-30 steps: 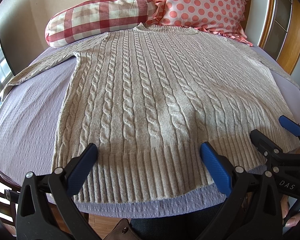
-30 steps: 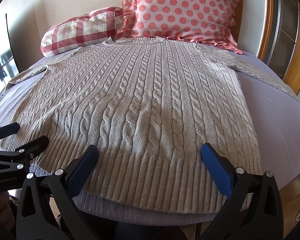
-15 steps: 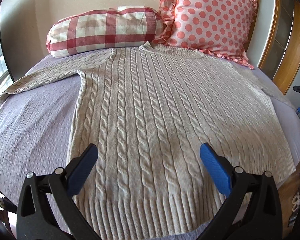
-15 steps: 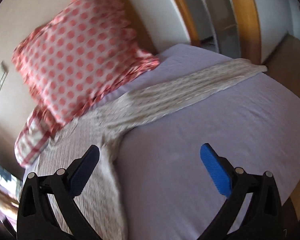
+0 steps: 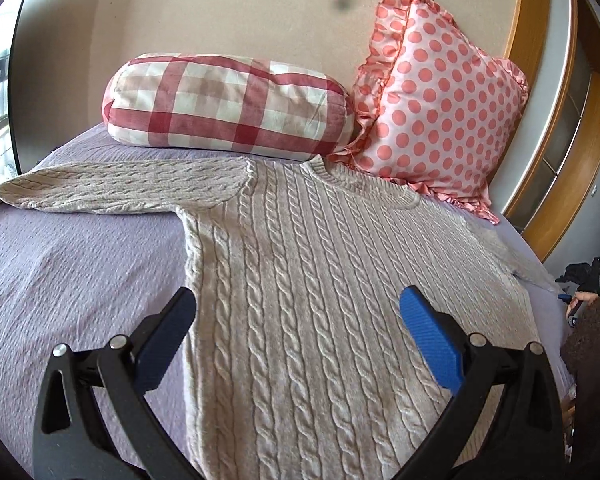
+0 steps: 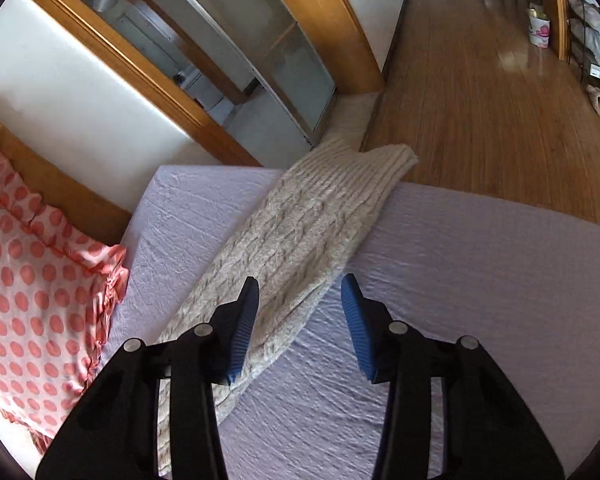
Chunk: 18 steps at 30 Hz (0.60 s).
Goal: Fold small clothes
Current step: 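Grasp a sweater sleeve with the right tool and fold it across the body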
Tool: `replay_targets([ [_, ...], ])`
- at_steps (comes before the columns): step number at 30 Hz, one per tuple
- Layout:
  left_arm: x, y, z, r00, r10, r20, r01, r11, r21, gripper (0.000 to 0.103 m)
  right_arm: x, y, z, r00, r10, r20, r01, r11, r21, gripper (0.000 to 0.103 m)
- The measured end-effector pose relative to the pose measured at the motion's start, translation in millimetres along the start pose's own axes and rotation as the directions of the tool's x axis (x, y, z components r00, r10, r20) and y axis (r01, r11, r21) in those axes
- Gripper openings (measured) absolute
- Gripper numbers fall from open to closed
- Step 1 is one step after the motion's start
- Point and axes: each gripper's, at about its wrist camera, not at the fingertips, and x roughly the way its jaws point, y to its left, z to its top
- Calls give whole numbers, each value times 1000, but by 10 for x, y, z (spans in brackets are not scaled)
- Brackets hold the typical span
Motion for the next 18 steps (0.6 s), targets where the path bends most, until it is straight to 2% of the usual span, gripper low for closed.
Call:
replay_targets([
  [1,-5,55,23,1000,12,7,-12,1000,-6,101,24,10,-1,1000,-4,12,4,1000,4,42],
  [2,-20,114,44,1000,22,17,-22,1000,-15,101,51,0,8,1000,1,19,-1,1000,7,33],
  [3,-38,182,68,999,31,28,-30,999,-23,101,99,-1,25,1000,7,18,-7,1000,2,19],
  [4,-56,255,95,999,40,37,-39,999,-35,101,140,1,47,1000,8,10,-8,1000,-6,11],
  [6,-81,433,155,997,66,37,-63,996,-69,101,71,-9,57,998,54,15,-54,999,-3,9],
  [7,-94,544,188,997,78,31,-74,993,-94,101,-34,67,40,995,89,43,-87,996,-31,9],
  [10,-153,950,297,995,102,20,-96,977,-188,101,-496,578,-141,969,222,111,-195,957,-213,9],
  [12,-180,1233,383,994,110,8,-105,963,-250,101,-841,1008,-389,933,349,82,-308,898,-315,9],
  [14,-193,1497,452,991,131,7,-122,942,-314,101,-1187,1460,-754,881,473,12,-428,807,-408,9],
  [16,-196,1726,512,989,144,15,-129,921,-367,101,-1496,1915,-1251,813,574,-98,-540,680,-496,9],
  [18,-185,1927,567,985,169,17,-148,901,-409,101,-1696,2306,-1854,741,626,-244,-638,542,-547,9],
])
